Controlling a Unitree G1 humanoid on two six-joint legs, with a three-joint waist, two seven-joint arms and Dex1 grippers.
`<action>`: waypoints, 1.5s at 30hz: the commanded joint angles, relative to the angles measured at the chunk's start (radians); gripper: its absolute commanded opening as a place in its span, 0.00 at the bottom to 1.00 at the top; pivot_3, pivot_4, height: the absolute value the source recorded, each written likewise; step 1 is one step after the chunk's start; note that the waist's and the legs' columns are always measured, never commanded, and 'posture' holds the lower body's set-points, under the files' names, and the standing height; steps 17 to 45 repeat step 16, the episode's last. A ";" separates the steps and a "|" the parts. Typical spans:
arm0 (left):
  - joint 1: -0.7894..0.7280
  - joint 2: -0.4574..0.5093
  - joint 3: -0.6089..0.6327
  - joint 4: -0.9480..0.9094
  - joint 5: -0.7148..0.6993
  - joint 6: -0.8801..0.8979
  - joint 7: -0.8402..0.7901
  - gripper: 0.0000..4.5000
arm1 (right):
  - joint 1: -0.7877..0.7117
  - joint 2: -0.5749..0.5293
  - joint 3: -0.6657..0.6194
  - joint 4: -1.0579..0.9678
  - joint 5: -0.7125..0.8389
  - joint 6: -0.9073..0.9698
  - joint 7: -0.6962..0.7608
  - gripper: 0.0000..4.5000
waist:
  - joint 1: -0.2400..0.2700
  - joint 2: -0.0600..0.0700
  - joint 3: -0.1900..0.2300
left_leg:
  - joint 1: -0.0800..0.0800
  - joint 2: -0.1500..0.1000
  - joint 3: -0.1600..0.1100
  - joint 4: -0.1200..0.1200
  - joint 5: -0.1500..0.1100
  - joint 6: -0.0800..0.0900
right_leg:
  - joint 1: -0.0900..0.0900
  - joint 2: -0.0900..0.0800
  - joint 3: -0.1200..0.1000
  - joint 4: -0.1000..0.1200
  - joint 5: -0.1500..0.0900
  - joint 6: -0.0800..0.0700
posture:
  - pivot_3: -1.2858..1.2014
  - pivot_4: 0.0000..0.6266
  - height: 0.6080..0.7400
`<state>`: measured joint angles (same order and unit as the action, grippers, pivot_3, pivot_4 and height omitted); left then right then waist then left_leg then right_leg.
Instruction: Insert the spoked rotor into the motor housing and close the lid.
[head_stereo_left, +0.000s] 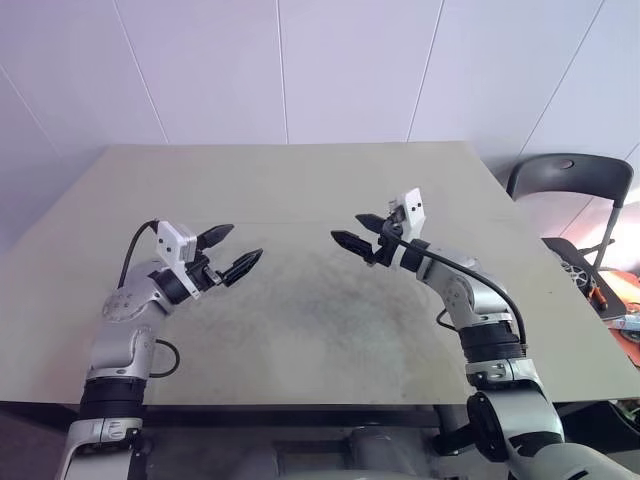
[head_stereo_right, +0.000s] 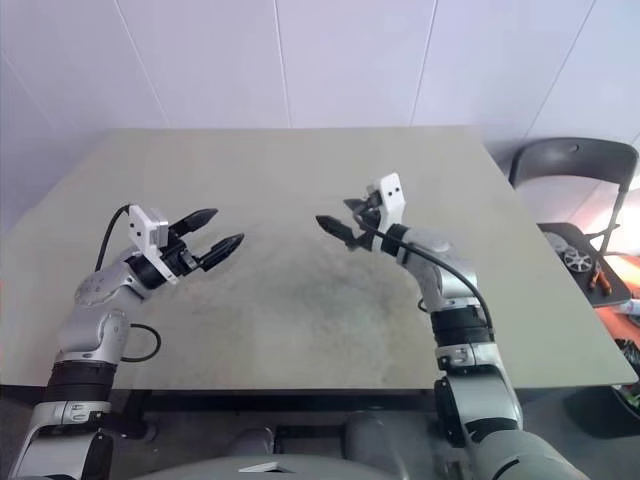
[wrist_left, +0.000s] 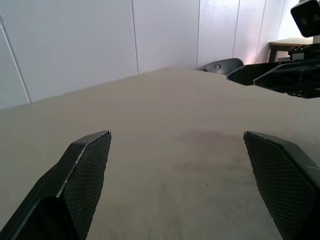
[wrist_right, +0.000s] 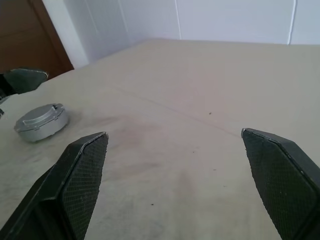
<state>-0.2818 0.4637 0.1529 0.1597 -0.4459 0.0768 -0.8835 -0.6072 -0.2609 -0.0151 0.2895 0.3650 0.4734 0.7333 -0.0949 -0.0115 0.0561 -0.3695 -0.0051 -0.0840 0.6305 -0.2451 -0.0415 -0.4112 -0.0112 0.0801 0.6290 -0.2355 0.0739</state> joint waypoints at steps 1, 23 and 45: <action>-0.007 0.018 0.026 -0.042 0.001 -0.017 0.010 1.00 | -0.030 0.002 -0.006 -0.006 0.005 -0.020 0.010 0.99 | 0.001 0.000 0.000 | 0.000 0.000 0.000 0.000 0.000 0.000 | 0.000 0.000 0.000 0.000 0.000 0.000 | 0.52 0.00 1.00; 0.054 0.029 0.035 -0.123 -0.013 0.030 0.031 1.00 | -0.036 0.017 0.019 0.013 -0.006 -0.061 0.047 0.99 | 0.000 0.000 0.000 | 0.001 0.000 0.000 0.000 0.000 0.000 | 0.001 0.000 0.000 0.000 0.000 0.000 | 0.52 0.00 1.00; 0.054 0.029 0.035 -0.123 -0.013 0.030 0.031 1.00 | -0.036 0.017 0.019 0.013 -0.006 -0.061 0.047 0.99 | 0.000 0.000 0.000 | 0.001 0.000 0.000 0.000 0.000 0.000 | 0.001 0.000 0.000 0.000 0.000 0.000 | 0.52 0.00 1.00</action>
